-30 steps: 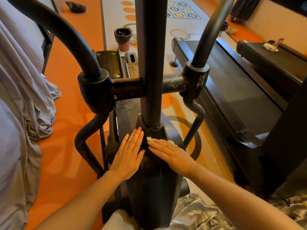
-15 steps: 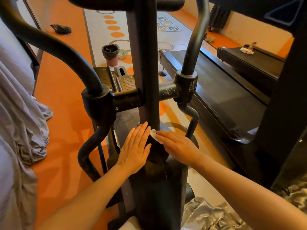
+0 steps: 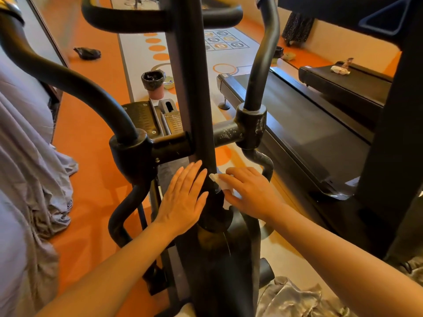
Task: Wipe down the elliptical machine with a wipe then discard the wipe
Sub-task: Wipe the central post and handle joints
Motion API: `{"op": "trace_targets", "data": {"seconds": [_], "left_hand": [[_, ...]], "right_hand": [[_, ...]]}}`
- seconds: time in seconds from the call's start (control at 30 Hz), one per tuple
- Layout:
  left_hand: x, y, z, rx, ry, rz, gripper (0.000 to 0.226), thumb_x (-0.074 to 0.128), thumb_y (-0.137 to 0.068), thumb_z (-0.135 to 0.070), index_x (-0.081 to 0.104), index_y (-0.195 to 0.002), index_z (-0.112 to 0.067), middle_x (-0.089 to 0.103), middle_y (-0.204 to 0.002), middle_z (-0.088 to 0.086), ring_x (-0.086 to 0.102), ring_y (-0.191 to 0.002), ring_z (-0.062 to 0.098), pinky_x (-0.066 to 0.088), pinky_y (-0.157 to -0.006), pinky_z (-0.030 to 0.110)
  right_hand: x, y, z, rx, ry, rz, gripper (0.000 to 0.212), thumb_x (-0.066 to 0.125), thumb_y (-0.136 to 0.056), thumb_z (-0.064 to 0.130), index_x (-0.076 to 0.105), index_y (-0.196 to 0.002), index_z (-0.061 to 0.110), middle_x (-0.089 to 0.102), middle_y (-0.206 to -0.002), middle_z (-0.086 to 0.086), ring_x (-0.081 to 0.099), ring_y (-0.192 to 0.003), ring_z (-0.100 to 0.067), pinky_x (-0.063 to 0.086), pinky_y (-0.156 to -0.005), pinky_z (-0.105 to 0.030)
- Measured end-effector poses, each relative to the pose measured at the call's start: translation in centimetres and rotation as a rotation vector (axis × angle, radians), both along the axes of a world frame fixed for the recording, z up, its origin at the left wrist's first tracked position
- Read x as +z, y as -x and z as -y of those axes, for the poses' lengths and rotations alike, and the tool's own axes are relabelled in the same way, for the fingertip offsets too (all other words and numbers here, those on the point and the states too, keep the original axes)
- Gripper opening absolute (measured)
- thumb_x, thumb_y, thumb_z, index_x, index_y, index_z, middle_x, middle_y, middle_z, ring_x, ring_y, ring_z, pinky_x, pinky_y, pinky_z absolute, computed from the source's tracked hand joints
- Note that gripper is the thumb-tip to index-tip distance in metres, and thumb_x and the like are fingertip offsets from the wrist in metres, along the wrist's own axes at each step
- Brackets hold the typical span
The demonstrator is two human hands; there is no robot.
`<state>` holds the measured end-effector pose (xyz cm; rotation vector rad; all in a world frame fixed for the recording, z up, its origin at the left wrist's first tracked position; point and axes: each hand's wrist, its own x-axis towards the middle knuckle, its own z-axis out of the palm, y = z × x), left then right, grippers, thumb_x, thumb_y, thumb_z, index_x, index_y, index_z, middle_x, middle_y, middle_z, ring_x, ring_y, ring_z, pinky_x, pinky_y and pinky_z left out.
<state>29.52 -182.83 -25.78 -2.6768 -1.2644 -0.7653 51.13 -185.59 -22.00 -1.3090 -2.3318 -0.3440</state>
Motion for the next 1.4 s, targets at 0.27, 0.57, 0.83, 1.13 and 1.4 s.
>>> {"op": "trace_targets", "data": {"seconds": [0.27, 0.57, 0.83, 1.13, 1.4], "left_hand": [[2.3, -2.2, -0.4, 0.026, -0.121, 0.002, 0.056, 0.045, -0.097, -0.032, 0.039, -0.146, -0.004, 0.030, -0.155, 0.014, 0.025, -0.146, 0.028, 0.009, -0.123, 0.037], [4.5, -4.6, -1.6, 0.127, -0.232, -0.053, 0.055, 0.043, -0.099, -0.029, 0.037, -0.147, -0.003, 0.028, -0.158, 0.014, 0.021, -0.148, 0.028, 0.004, -0.125, 0.037], [6.1, -5.6, -3.1, 0.230, -0.315, -0.105, 0.056, 0.041, -0.099, -0.030, 0.035, -0.148, -0.003, 0.026, -0.158, 0.015, 0.020, -0.148, 0.030, 0.007, -0.124, 0.040], [5.7, -5.1, -4.8, 0.358, -0.430, -0.187, 0.065, 0.038, -0.098, -0.034, 0.019, -0.153, -0.006, 0.014, -0.161, 0.011, 0.002, -0.152, 0.022, 0.000, -0.124, 0.039], [4.6, -4.6, -5.6, 0.316, -0.471, -0.179, 0.077, 0.036, -0.100, -0.038, -0.008, -0.156, -0.009, -0.018, -0.164, 0.003, -0.010, -0.152, 0.019, -0.003, -0.124, 0.038]], "right_hand": [[1.0, -1.5, -1.9, 0.038, -0.058, 0.000, 0.030, 0.046, -0.089, 0.035, 0.066, -0.094, 0.013, 0.064, -0.090, -0.005, 0.061, -0.076, -0.021, 0.048, -0.069, -0.030], [2.7, -3.8, -5.3, 0.112, -0.177, 0.129, 0.024, 0.049, -0.091, 0.030, 0.065, -0.089, 0.012, 0.061, -0.082, -0.004, 0.055, -0.067, -0.018, 0.043, -0.058, -0.028], [4.4, -3.9, -8.7, 0.192, -0.224, 0.101, 0.017, 0.075, -0.080, 0.021, 0.065, -0.090, 0.010, 0.064, -0.085, -0.008, 0.059, -0.069, -0.020, 0.050, -0.059, -0.030], [4.9, -2.9, -12.2, 0.200, -0.279, 0.098, 0.023, 0.076, -0.080, 0.021, 0.065, -0.096, 0.008, 0.064, -0.091, -0.009, 0.061, -0.078, -0.024, 0.047, -0.070, -0.030], [3.0, -1.7, -13.5, 0.102, -0.234, 0.110, 0.033, 0.048, -0.099, 0.022, 0.061, -0.121, 0.002, 0.061, -0.124, -0.018, 0.056, -0.115, -0.032, 0.038, -0.106, -0.040]]}}
